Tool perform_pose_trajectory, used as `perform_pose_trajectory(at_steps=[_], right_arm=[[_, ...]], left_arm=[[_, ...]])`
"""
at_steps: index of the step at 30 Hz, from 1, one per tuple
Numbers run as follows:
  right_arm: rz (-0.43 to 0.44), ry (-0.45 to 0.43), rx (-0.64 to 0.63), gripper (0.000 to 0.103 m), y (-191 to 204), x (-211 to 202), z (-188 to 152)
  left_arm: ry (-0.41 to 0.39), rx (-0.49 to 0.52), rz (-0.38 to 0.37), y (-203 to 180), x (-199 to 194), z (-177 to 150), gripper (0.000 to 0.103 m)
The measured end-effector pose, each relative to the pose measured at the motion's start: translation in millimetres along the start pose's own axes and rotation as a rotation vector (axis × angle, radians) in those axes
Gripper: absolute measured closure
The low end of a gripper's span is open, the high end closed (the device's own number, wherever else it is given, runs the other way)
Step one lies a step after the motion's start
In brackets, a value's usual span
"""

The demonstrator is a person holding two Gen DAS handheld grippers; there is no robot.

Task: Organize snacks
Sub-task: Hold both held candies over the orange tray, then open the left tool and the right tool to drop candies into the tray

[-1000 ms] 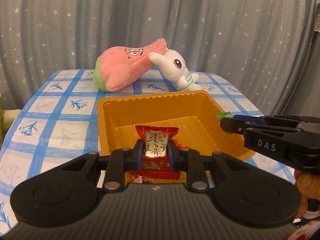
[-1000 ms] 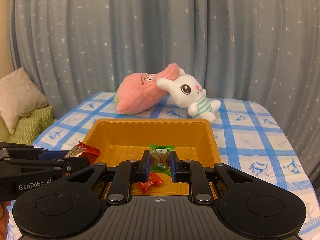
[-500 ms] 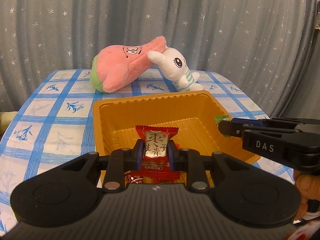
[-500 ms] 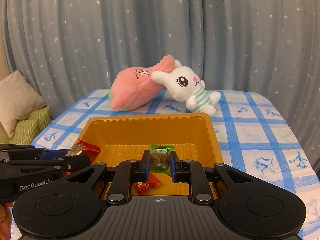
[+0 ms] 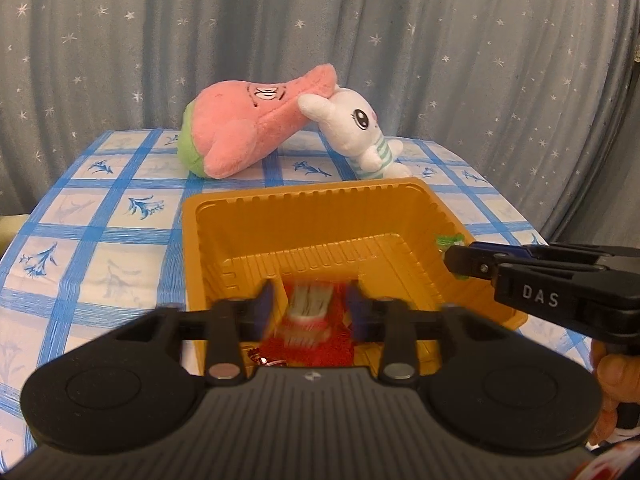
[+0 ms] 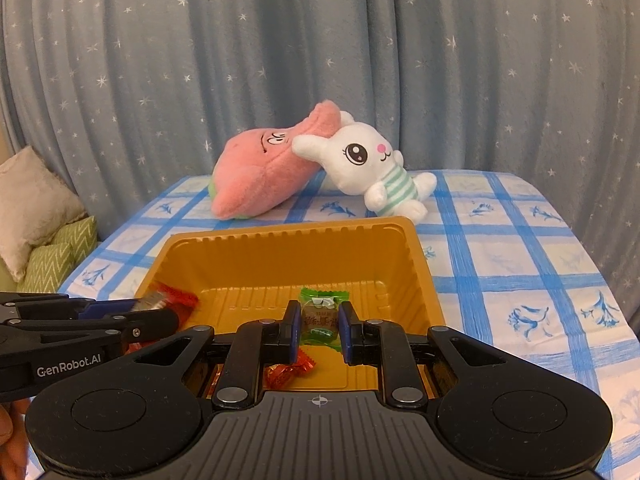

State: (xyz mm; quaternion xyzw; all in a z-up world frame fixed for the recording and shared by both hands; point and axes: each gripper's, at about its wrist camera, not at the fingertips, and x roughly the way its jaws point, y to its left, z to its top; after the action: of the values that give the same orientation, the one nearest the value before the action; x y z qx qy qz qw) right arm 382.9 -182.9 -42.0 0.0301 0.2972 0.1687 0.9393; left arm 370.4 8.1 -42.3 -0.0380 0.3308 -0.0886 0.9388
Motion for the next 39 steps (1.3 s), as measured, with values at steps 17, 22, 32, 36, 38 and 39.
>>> perform_pose_trajectory(at_steps=[17,22,32,36,38,39], right_arm=[[0.001,-0.001,0.003,0.083,0.3,-1.6,0.3],[0.002,-0.002,0.003,0.083,0.3,-1.6,0.2],[0.015,-0.009,0.026,0.083,-2.1,-1.6,-0.4],[0.046,-0.005,0.109,0.055,-12.2,-0.2,-0.8],[0.031,-0.023,0.140,0.041,-16.4,-3.0,-0.9],[0.026,-0.028,0.143,0.041,-17.7,-4.5,0.2]], left_arm=[[0.003,0.007,0.020,4.4,-0.5,-1.9,0.058],[0.005,0.012,0.023,3.6,-0.3,-2.5,0.058],[0.004,0.015,0.022,3.6,-0.1,-2.6,0.058],[0.005,0.014,0.024,3.4,-0.2,-2.9,0.058],[0.005,0.012,0.024,4.0,0.0,-2.6,0.058],[0.004,0.012,0.024,4.0,0.0,-2.5,0.058]])
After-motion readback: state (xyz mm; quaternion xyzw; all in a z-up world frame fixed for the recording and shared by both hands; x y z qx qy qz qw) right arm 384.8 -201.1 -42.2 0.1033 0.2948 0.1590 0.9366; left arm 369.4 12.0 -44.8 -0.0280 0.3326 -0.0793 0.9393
